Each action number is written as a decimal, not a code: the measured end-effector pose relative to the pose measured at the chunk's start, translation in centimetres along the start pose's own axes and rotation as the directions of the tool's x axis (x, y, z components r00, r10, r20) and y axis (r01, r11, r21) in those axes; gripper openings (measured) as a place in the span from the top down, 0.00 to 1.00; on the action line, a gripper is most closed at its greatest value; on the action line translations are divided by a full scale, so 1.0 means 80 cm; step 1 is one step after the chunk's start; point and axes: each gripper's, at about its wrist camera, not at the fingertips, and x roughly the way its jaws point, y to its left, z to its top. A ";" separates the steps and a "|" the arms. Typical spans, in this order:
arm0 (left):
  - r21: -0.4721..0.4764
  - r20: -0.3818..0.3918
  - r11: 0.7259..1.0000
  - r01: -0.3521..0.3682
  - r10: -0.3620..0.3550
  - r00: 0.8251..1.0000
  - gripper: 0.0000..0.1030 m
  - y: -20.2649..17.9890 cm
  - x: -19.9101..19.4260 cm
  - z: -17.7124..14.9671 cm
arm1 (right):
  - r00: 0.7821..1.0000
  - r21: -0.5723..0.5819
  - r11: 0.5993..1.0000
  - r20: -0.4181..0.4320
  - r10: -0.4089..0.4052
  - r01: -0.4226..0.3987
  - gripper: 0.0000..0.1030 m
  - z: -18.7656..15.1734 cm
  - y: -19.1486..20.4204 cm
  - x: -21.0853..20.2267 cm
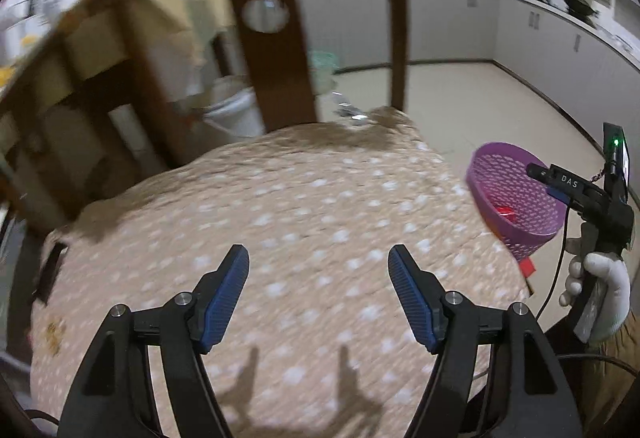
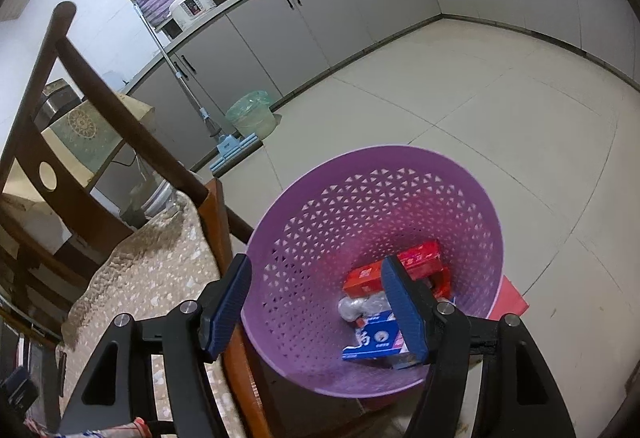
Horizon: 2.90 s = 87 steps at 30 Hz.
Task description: Collect trash
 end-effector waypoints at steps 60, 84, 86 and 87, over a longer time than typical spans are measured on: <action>0.213 0.129 0.960 0.182 -0.212 0.969 0.00 -0.087 -0.120 -0.080 | 0.952 -0.215 0.930 0.133 -0.274 0.298 0.18 -0.161 0.101 -0.284; 0.195 0.011 0.949 0.248 -0.255 0.967 0.00 -0.086 -0.093 -0.084 | 0.958 -0.224 0.932 0.081 -0.273 0.285 0.16 -0.168 0.100 -0.269; 0.194 0.007 0.948 0.251 -0.257 0.966 0.00 -0.086 -0.092 -0.084 | 0.959 -0.223 0.932 0.079 -0.273 0.284 0.16 -0.168 0.100 -0.268; 0.194 0.004 0.948 0.252 -0.258 0.966 0.00 -0.086 -0.092 -0.084 | 0.959 -0.222 0.933 0.078 -0.273 0.284 0.15 -0.169 0.099 -0.268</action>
